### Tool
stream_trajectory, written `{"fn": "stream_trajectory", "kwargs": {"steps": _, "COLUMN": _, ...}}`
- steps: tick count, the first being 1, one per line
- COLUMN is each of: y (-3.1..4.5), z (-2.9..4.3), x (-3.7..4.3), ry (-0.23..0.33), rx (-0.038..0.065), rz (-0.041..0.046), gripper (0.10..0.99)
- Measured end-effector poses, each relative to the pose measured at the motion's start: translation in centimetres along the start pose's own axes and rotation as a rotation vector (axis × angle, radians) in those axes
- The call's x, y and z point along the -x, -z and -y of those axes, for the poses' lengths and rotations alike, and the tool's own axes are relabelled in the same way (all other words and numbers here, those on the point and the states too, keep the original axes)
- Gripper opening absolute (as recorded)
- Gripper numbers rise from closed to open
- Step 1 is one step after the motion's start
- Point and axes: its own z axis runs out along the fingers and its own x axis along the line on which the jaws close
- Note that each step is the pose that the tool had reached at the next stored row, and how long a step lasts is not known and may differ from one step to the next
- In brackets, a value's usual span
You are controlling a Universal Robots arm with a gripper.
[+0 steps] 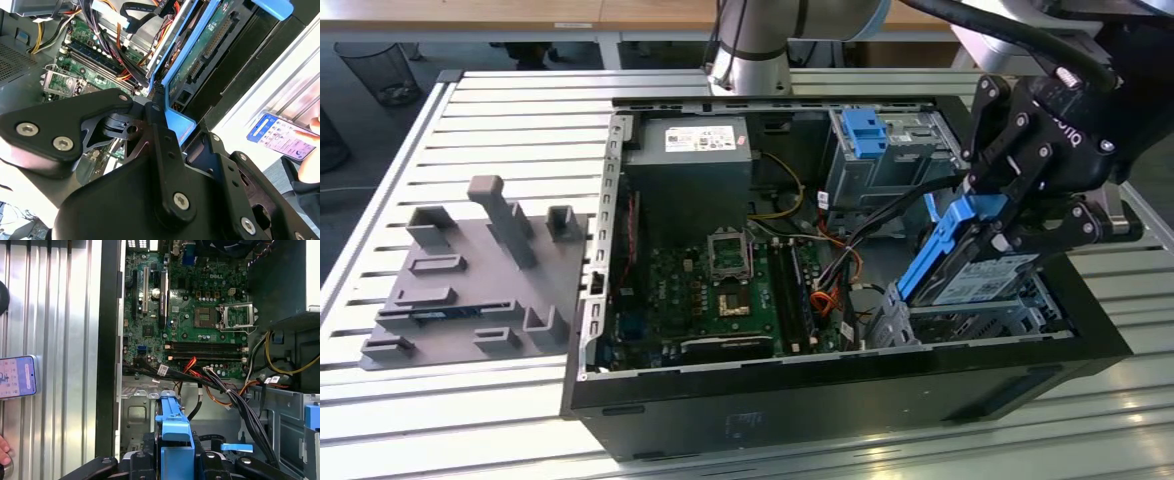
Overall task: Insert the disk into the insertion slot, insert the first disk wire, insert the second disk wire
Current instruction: 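Insert the disk into the insertion slot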
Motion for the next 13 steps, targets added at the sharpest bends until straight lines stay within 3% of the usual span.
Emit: {"fn": "stream_trajectory", "kwargs": {"steps": 13, "y": -0.28, "z": 0.01, "x": -0.01, "ry": 0.000, "rx": 0.000, "rz": 0.0000, "gripper": 0.365}}
